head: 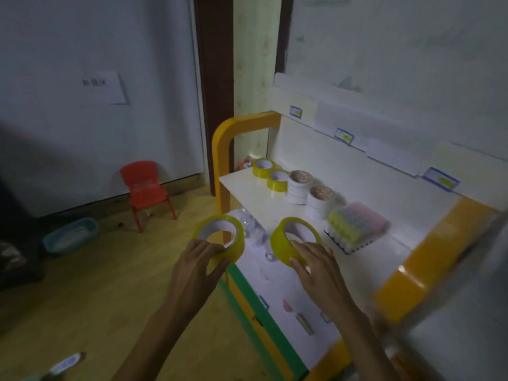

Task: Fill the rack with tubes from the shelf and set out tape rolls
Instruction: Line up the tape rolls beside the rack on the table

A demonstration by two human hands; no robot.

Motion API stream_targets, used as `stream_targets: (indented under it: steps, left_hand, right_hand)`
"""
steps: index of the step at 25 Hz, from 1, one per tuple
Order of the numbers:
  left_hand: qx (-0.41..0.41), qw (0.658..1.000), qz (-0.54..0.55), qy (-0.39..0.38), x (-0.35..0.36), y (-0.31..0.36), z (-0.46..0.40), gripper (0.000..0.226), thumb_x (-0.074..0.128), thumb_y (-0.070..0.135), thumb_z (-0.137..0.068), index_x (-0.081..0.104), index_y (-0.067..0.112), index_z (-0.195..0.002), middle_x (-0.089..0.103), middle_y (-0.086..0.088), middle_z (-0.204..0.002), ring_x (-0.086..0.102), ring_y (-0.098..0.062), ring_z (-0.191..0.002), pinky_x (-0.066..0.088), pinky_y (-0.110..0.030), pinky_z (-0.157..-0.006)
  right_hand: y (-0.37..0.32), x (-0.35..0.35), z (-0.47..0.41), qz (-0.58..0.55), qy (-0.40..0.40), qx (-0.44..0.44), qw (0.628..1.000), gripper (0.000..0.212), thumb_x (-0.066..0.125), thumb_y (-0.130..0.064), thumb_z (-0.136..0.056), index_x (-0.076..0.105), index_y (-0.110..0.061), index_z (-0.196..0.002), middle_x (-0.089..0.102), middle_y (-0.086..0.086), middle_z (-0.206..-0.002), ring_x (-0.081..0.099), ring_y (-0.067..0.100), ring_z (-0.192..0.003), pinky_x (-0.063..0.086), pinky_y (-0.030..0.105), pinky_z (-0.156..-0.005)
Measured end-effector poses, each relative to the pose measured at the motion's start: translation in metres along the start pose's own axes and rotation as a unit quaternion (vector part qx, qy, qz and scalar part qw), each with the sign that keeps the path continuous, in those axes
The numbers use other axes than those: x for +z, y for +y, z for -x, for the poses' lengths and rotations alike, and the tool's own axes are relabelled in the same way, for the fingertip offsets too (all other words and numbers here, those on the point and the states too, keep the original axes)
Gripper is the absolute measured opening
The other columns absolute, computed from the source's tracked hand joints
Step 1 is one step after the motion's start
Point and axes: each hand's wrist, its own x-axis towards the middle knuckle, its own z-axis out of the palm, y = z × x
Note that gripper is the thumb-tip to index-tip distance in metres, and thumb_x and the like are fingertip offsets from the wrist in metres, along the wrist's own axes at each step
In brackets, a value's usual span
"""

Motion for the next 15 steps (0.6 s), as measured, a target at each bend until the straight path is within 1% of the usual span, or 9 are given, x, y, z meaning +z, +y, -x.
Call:
stream_targets:
  steps: [2, 4, 6, 8, 9, 11, 13, 15]
  left_hand:
    - [0.021, 1.000, 0.000, -0.009, 0.014, -0.027, -0.032, 0.029, 0.057, 0.041, -0.086, 0.069, 0.015, -0.093, 0.065, 0.004, -0.086, 0.054, -0.017, -0.090, 0.037, -0.021, -0.064]
    - [0.038, 0.999, 0.000, -0.016, 0.030, -0.054, -0.070, 0.032, 0.054, 0.041, -0.085, 0.070, 0.015, -0.093, 0.066, 0.005, -0.085, 0.053, -0.016, -0.089, 0.039, -0.021, -0.065]
    - [0.045, 0.999, -0.005, -0.022, 0.045, -0.079, -0.105, 0.032, 0.055, 0.041, -0.085, 0.070, 0.014, -0.093, 0.066, 0.004, -0.084, 0.054, -0.017, -0.088, 0.044, -0.025, -0.064]
    - [0.043, 0.999, -0.002, -0.028, 0.060, -0.100, -0.134, 0.026, 0.061, 0.037, -0.084, 0.070, 0.014, -0.092, 0.066, 0.004, -0.084, 0.054, -0.018, -0.087, 0.046, -0.028, -0.064]
    - [0.042, 0.999, 0.002, -0.031, 0.067, -0.110, -0.148, 0.022, 0.065, 0.032, -0.081, 0.069, 0.014, -0.092, 0.066, 0.003, -0.084, 0.054, -0.019, -0.087, 0.045, -0.029, -0.065]
    - [0.049, 0.998, 0.011, -0.034, 0.082, -0.127, -0.176, 0.017, 0.068, 0.026, -0.078, 0.067, 0.014, -0.091, 0.066, 0.003, -0.084, 0.054, -0.020, -0.087, 0.042, -0.028, -0.066]
    - [0.062, 0.997, 0.030, -0.039, 0.101, -0.145, -0.205, 0.019, 0.065, 0.028, -0.082, 0.068, 0.012, -0.091, 0.066, 0.002, -0.086, 0.053, -0.020, -0.089, 0.041, -0.025, -0.068]
    - [0.080, 0.994, 0.057, -0.045, 0.121, -0.161, -0.228, 0.027, 0.057, 0.034, -0.085, 0.068, 0.010, -0.092, 0.066, 0.001, -0.086, 0.052, -0.018, -0.091, 0.041, -0.023, -0.071]
  right_hand:
    - [0.013, 0.026, -0.029, -0.002, 0.007, -0.002, 1.000, 0.039, 0.044, -0.033, -0.093, 0.066, -0.008, -0.114, 0.070, 0.002, -0.098, 0.053, 0.012, -0.093, 0.033, 0.027, -0.083]
    - [0.028, 0.051, -0.062, -0.005, 0.012, 0.005, 1.000, 0.037, 0.046, -0.031, -0.091, 0.067, -0.009, -0.111, 0.070, 0.001, -0.097, 0.056, 0.012, -0.091, 0.034, 0.026, -0.081]
    - [0.041, 0.071, -0.094, -0.005, 0.015, 0.011, 1.000, 0.035, 0.047, -0.030, -0.091, 0.067, -0.009, -0.110, 0.070, 0.000, -0.097, 0.055, 0.011, -0.092, 0.036, 0.026, -0.082]
    - [0.052, 0.086, -0.123, -0.005, 0.017, 0.015, 1.000, 0.035, 0.047, -0.030, -0.091, 0.068, -0.010, -0.111, 0.070, 0.000, -0.098, 0.058, 0.013, -0.092, 0.044, 0.031, -0.083]
    - [0.057, 0.093, -0.137, -0.005, 0.016, 0.019, 1.000, 0.036, 0.047, -0.031, -0.091, 0.067, -0.011, -0.112, 0.071, 0.000, -0.099, 0.060, 0.014, -0.093, 0.046, 0.033, -0.083]
    - [0.065, 0.104, -0.161, 0.002, 0.014, 0.022, 1.000, 0.037, 0.047, -0.032, -0.092, 0.067, -0.010, -0.114, 0.071, 0.002, -0.102, 0.060, 0.016, -0.096, 0.045, 0.033, -0.084]
    - [0.078, 0.116, -0.185, 0.006, 0.011, 0.039, 0.999, 0.037, 0.047, -0.032, -0.092, 0.066, -0.009, -0.115, 0.070, 0.005, -0.106, 0.059, 0.017, -0.099, 0.045, 0.032, -0.087]
    - [0.088, 0.128, -0.200, 0.020, 0.009, 0.058, 0.998, 0.038, 0.048, -0.031, -0.092, 0.066, -0.009, -0.117, 0.069, 0.006, -0.110, 0.060, 0.020, -0.102, 0.047, 0.035, -0.089]
